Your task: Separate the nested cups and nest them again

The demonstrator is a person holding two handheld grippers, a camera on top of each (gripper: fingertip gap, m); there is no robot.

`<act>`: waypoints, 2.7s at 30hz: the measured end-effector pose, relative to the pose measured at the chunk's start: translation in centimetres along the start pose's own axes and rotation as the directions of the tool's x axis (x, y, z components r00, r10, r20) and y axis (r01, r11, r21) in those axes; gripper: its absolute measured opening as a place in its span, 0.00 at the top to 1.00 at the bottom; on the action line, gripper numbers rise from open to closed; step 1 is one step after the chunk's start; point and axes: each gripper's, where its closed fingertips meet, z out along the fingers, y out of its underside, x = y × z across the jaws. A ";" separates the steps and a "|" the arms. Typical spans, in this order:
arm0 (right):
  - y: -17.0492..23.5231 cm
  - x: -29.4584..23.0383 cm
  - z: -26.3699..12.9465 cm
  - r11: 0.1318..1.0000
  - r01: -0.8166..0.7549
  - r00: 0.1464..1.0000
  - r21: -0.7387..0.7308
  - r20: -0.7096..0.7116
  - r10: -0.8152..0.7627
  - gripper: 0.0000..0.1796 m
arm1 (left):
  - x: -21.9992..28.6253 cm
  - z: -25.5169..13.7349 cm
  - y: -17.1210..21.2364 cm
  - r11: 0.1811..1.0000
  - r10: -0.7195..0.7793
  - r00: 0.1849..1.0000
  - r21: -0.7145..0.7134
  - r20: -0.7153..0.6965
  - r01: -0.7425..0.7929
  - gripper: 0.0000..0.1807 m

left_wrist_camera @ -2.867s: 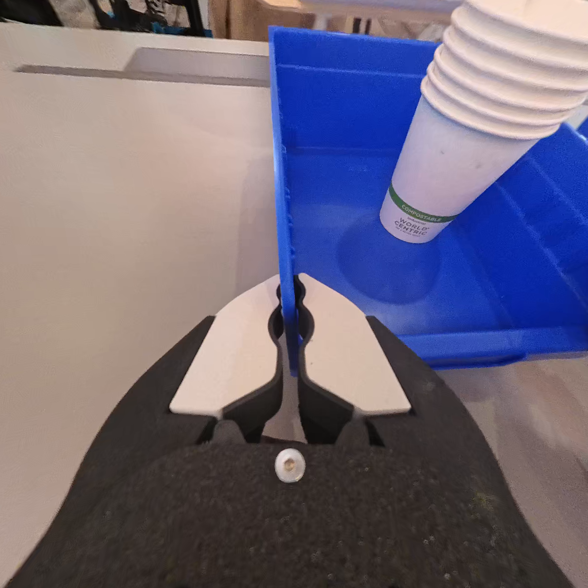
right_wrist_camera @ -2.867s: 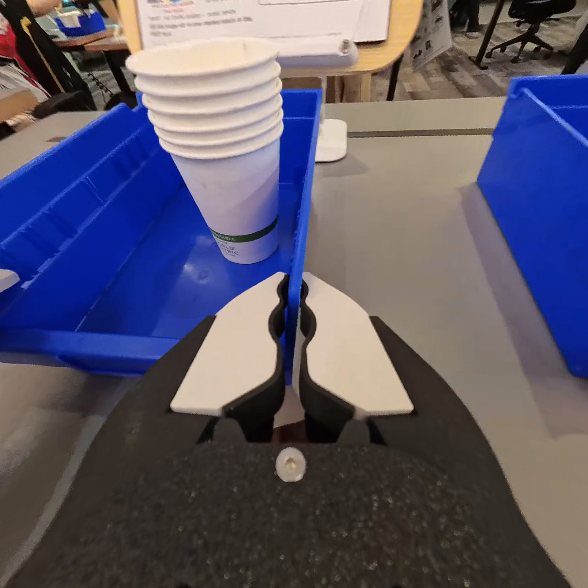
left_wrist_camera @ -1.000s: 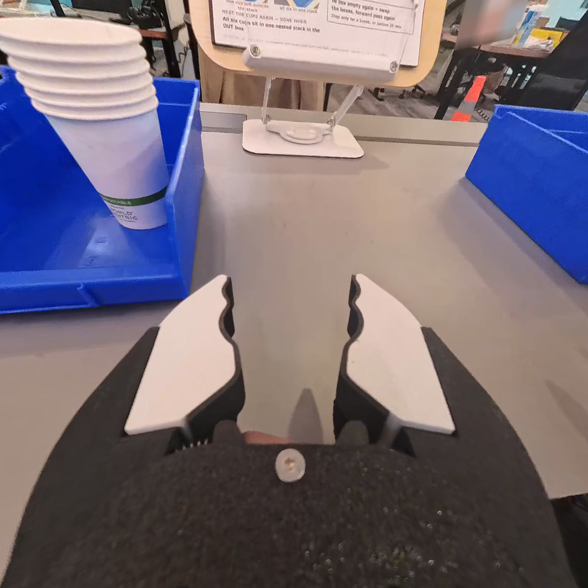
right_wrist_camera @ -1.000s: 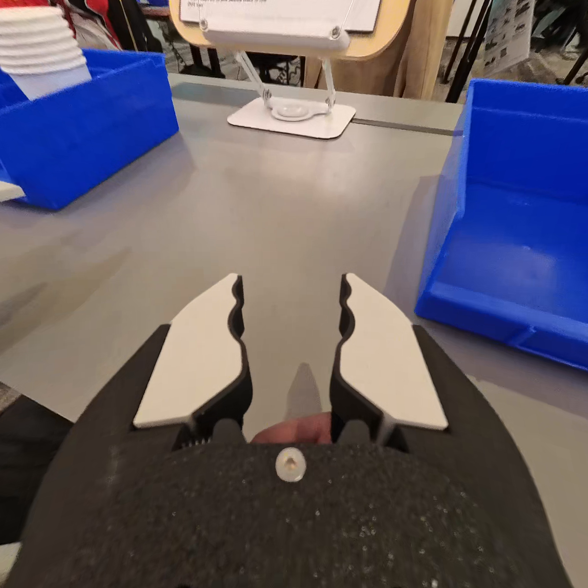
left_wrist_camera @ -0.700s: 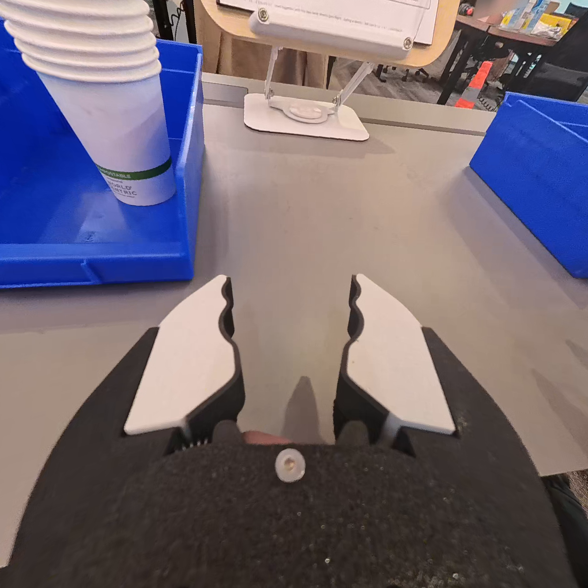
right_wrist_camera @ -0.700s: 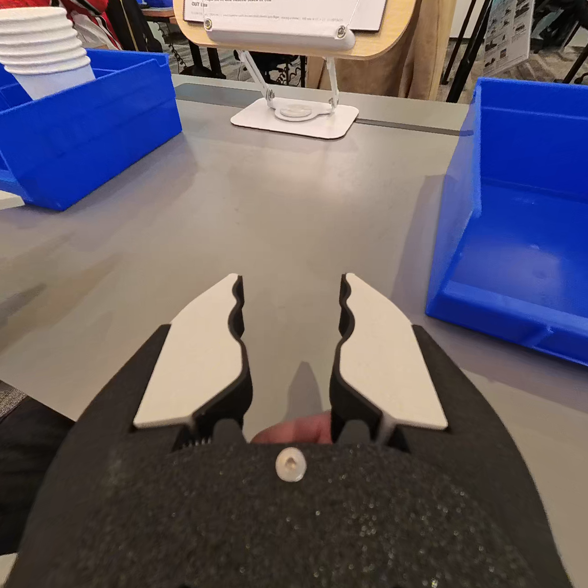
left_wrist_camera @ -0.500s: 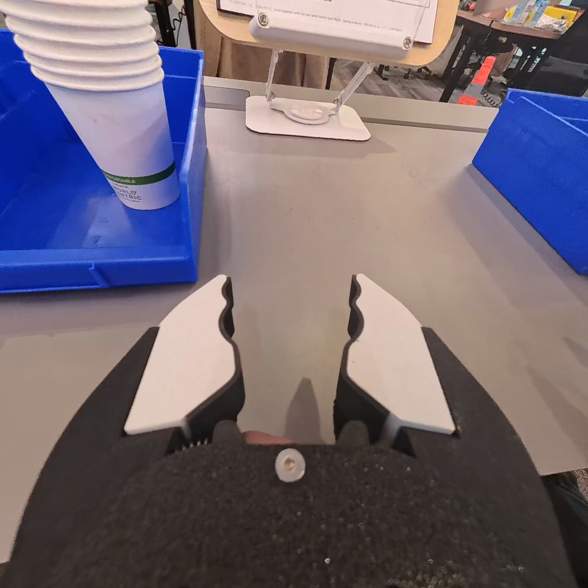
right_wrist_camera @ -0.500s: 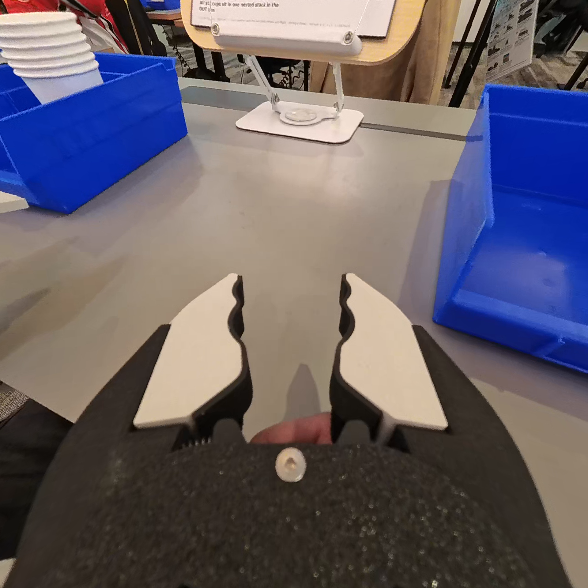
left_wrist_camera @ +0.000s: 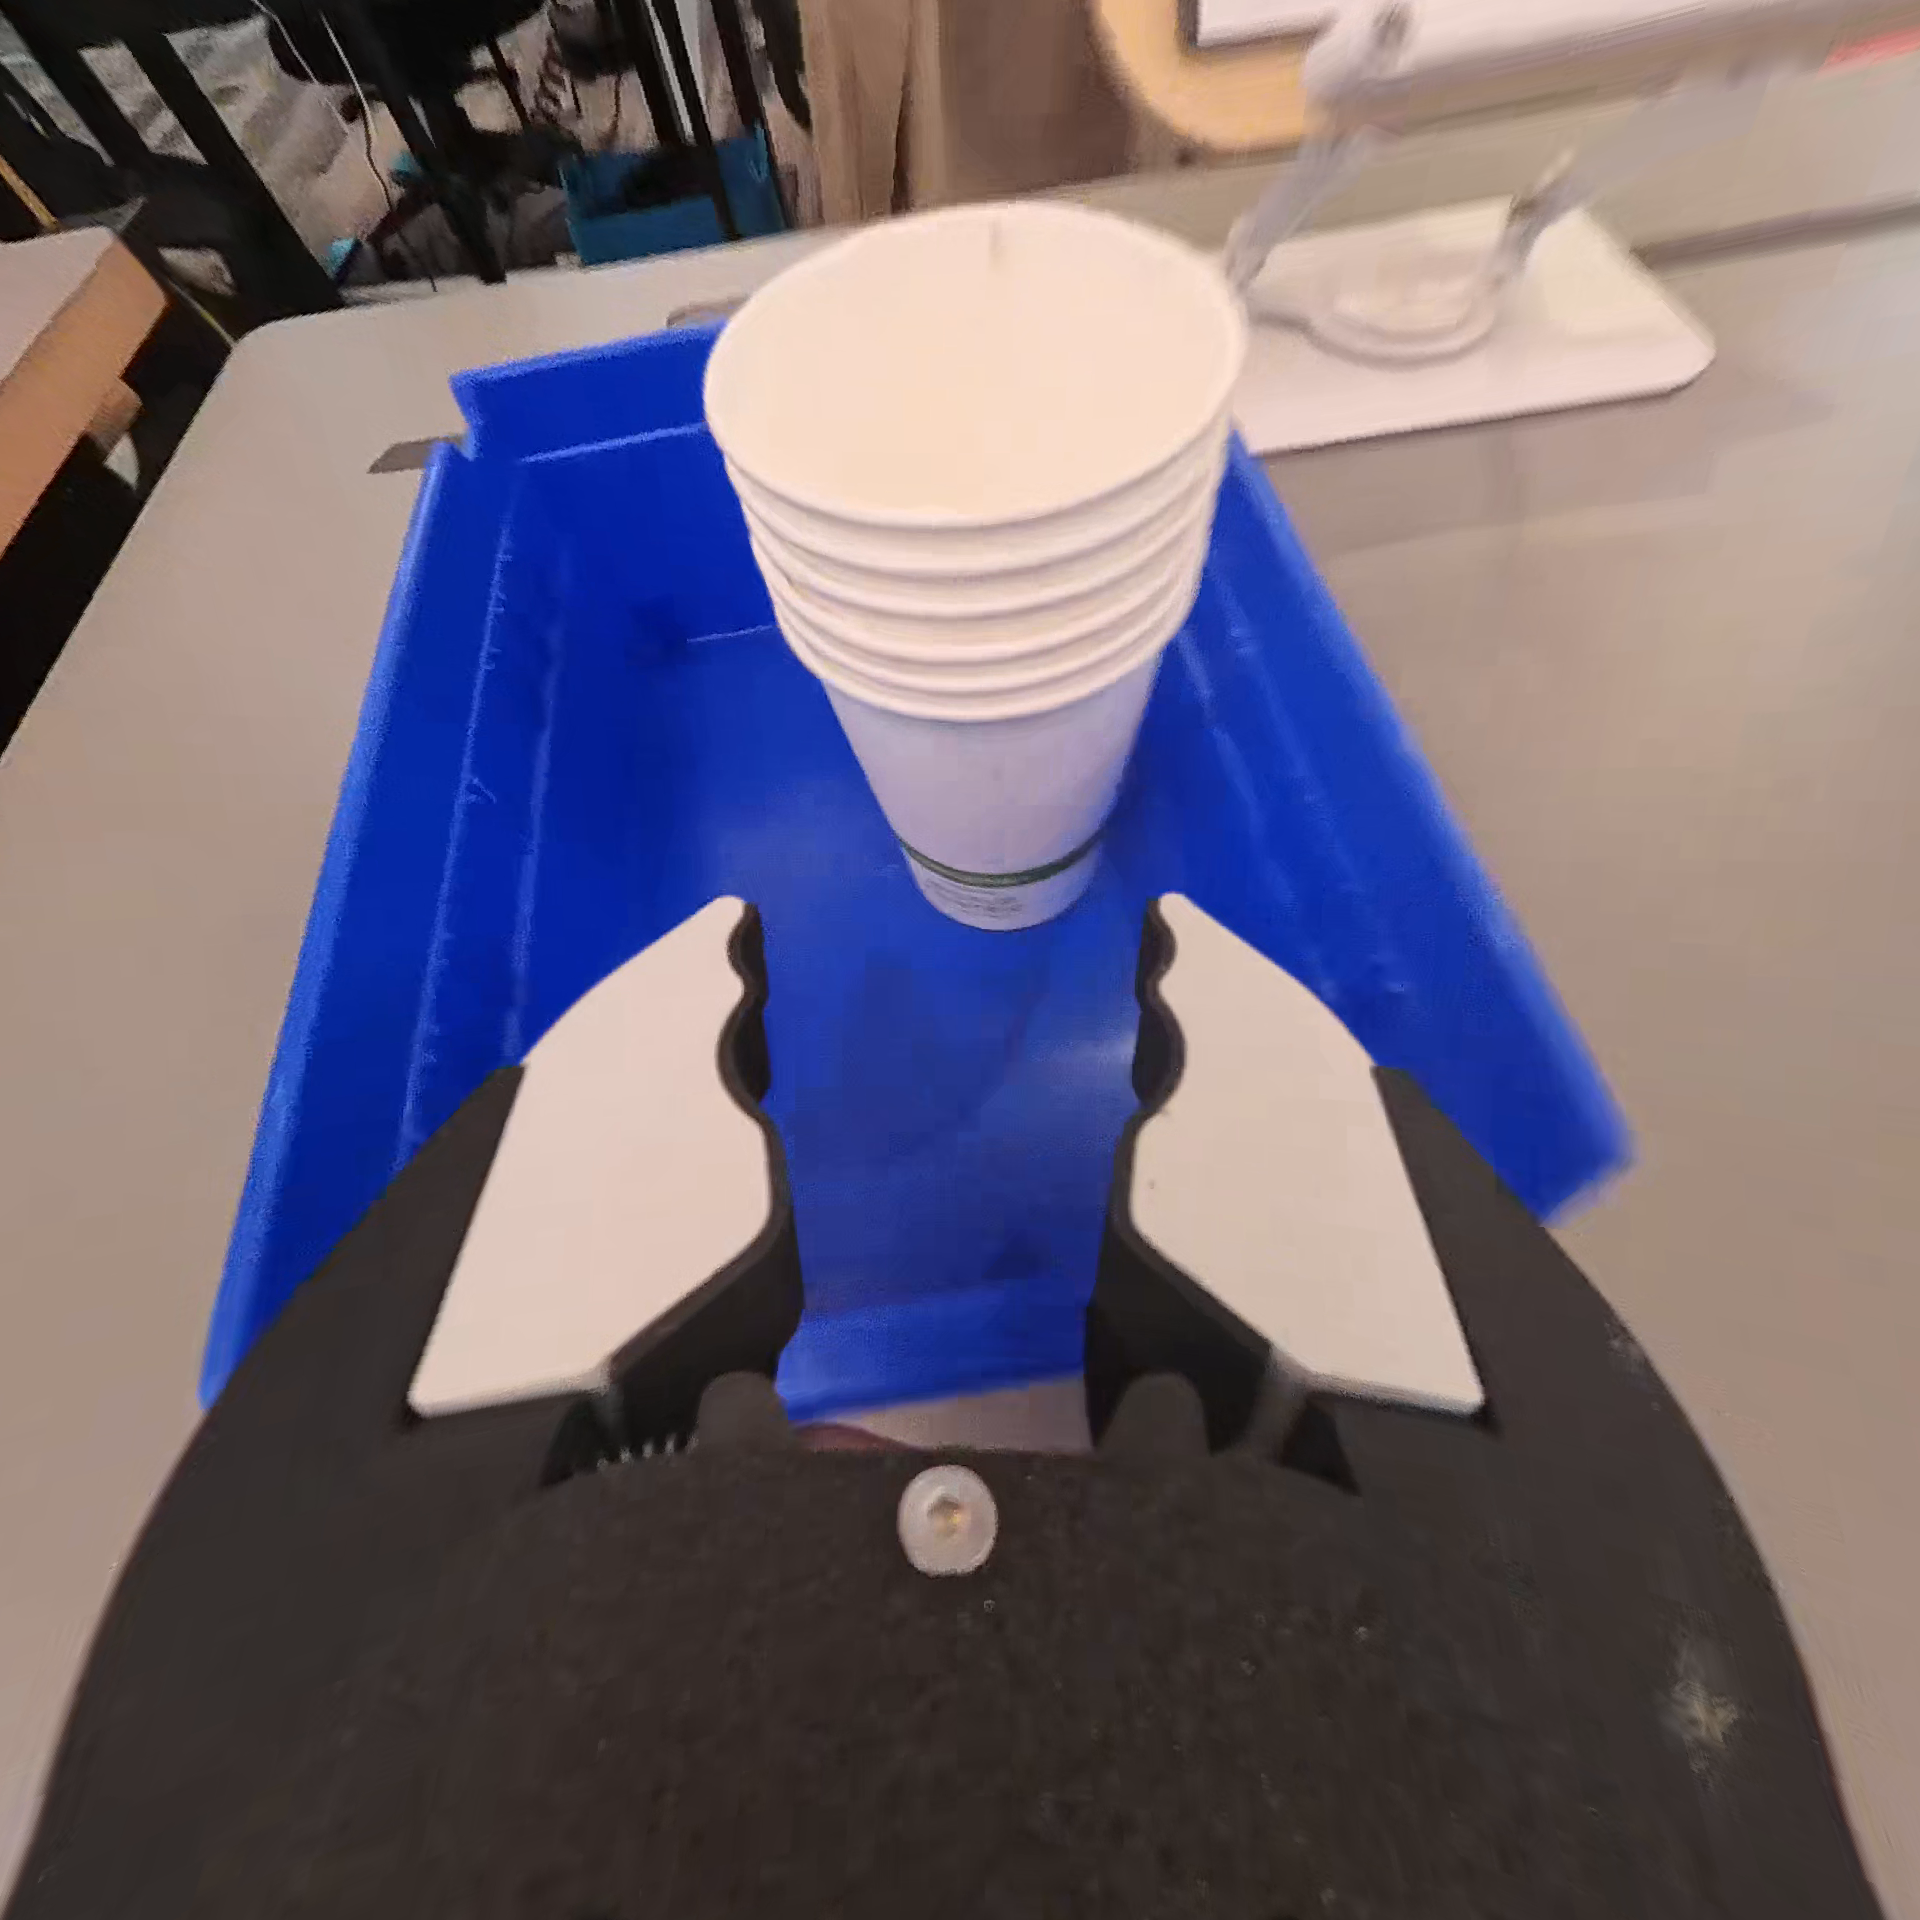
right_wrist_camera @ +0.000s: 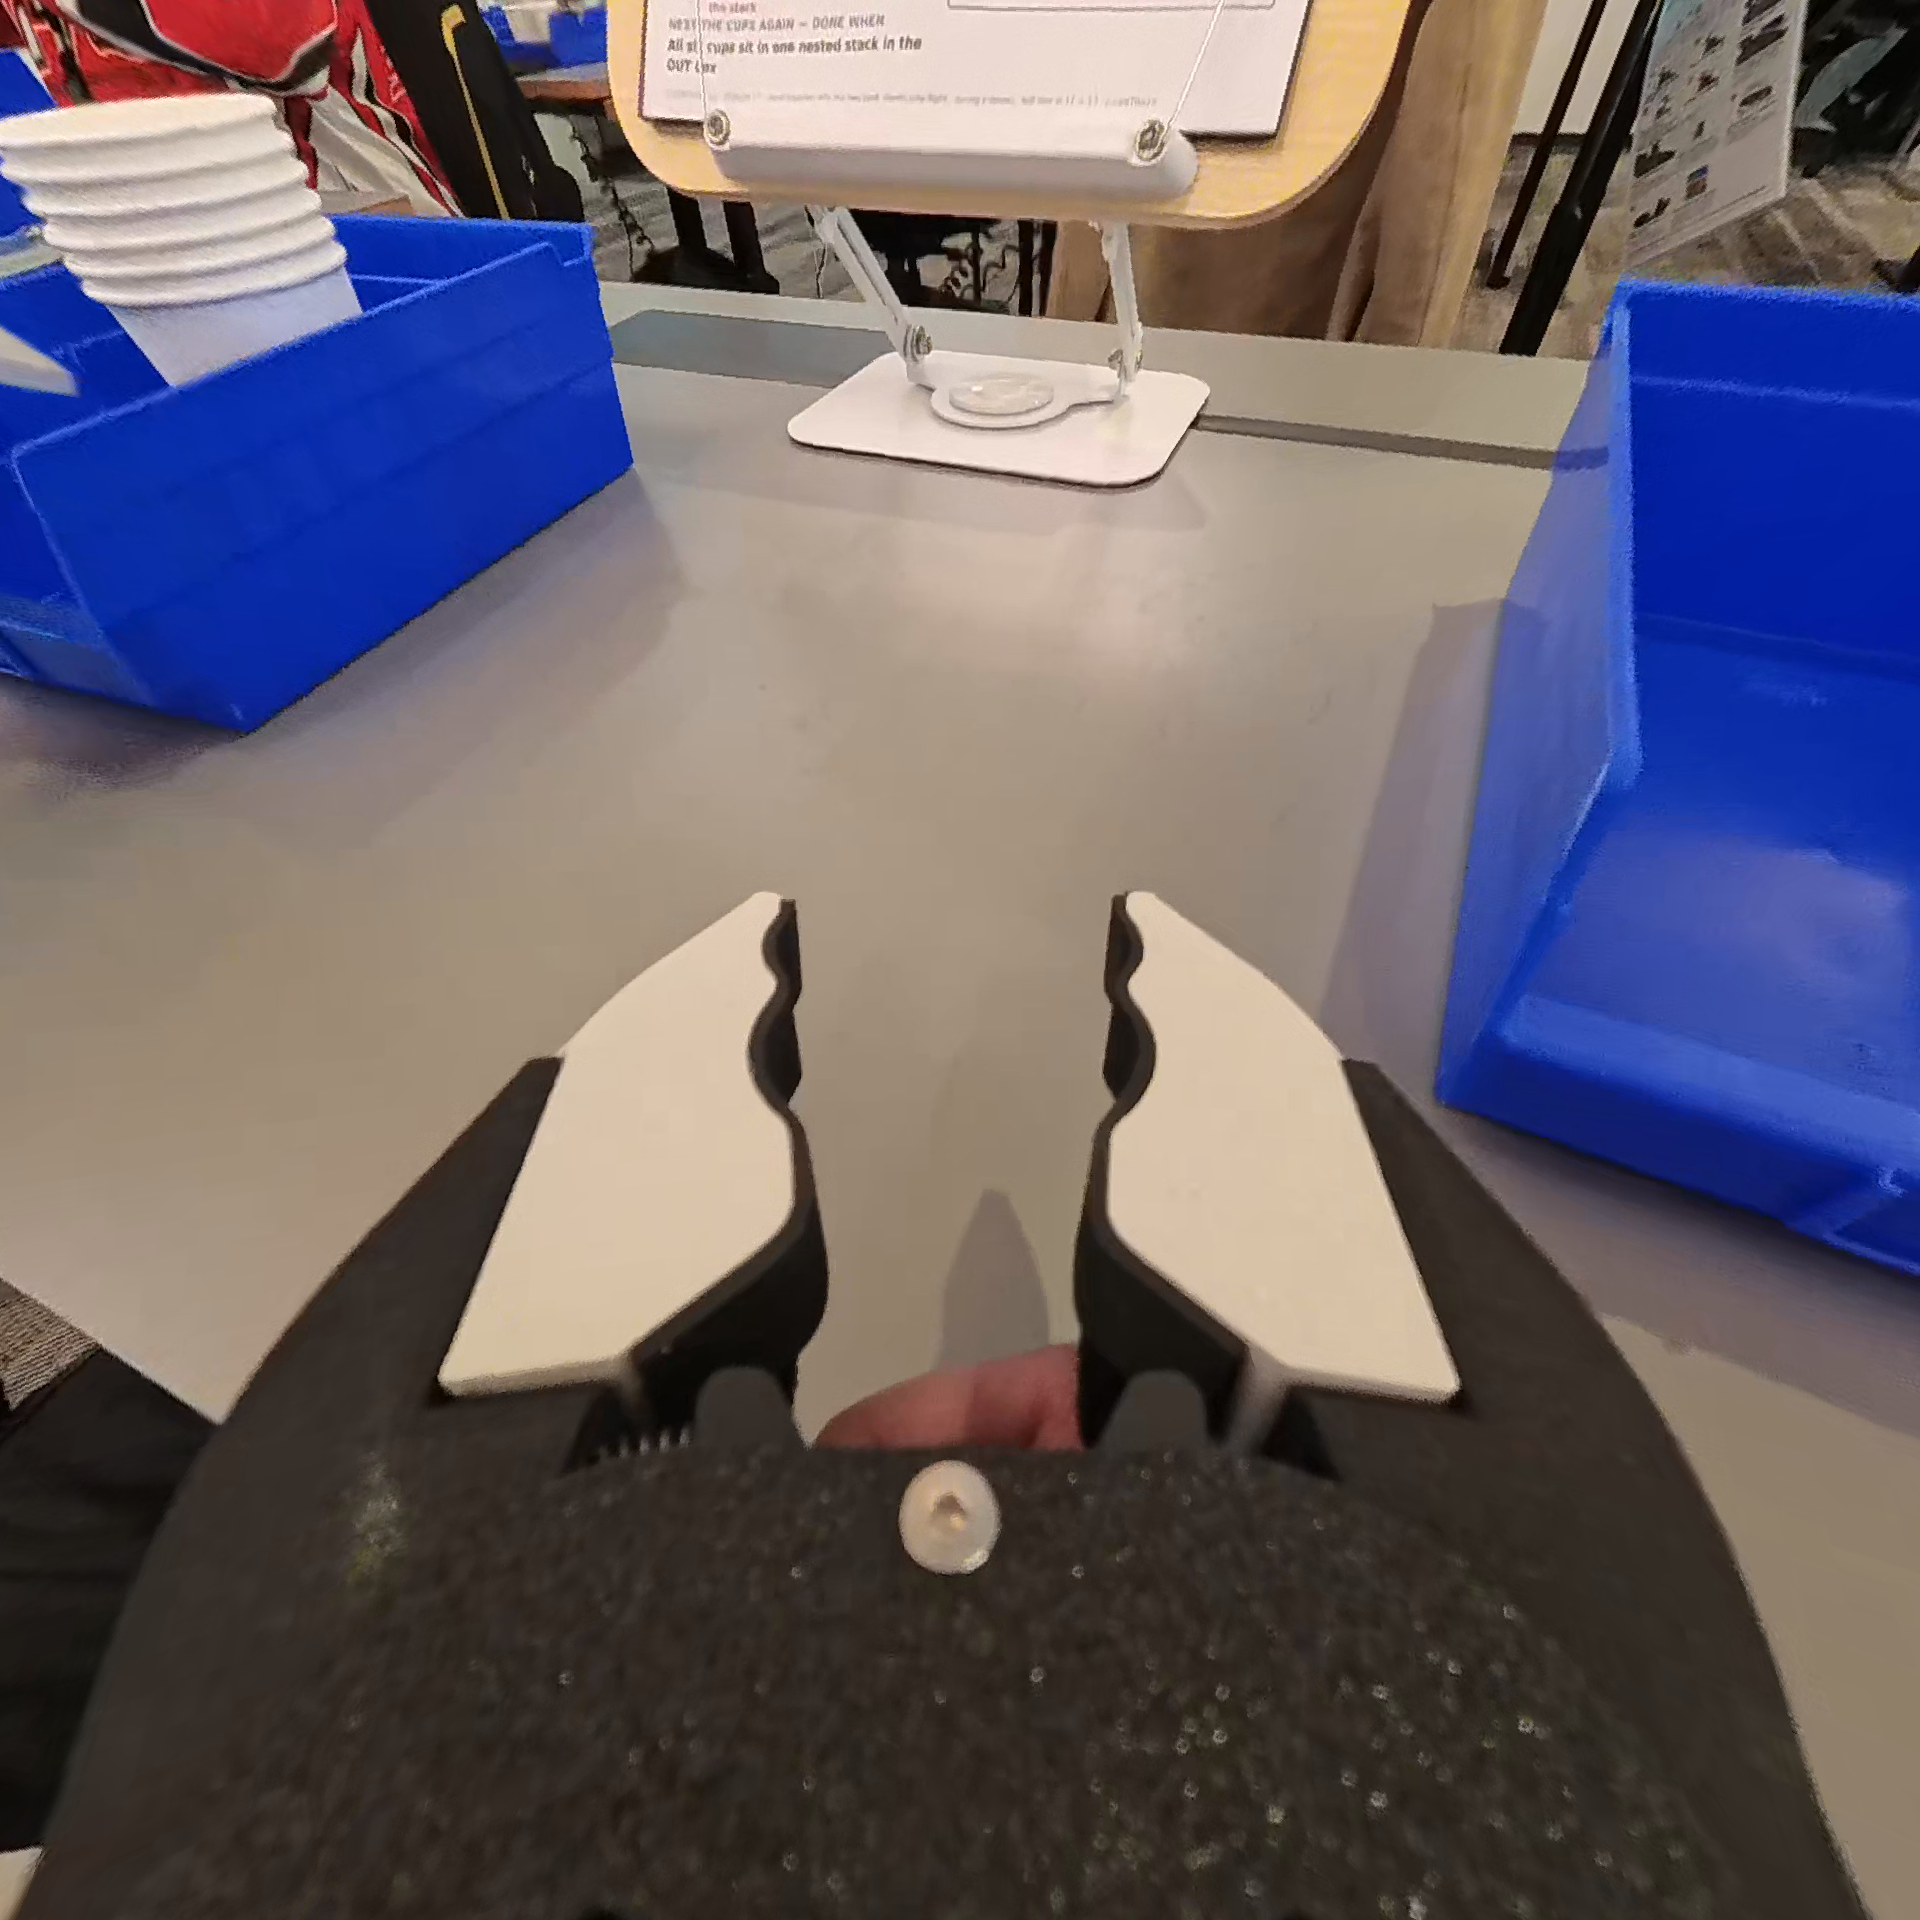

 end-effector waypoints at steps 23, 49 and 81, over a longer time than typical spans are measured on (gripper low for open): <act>0.5 2.3 1.0 0.999 0.012 0.999 -0.047 -0.031 -0.014 0.71 | 1.8 12.0 -5.4 0.999 0.032 0.928 0.009 -0.370 -0.030 0.55; -19.9 -5.3 0.0 0.661 0.714 0.373 0.228 0.676 -0.636 0.81 | 19.5 -5.0 -13.1 0.918 0.311 0.446 0.387 -0.839 0.089 0.56; -18.6 -8.0 2.8 0.388 0.903 0.002 0.183 0.903 -0.430 0.98 | 26.0 -3.7 -10.3 0.925 0.365 0.351 0.377 -0.862 -0.035 0.56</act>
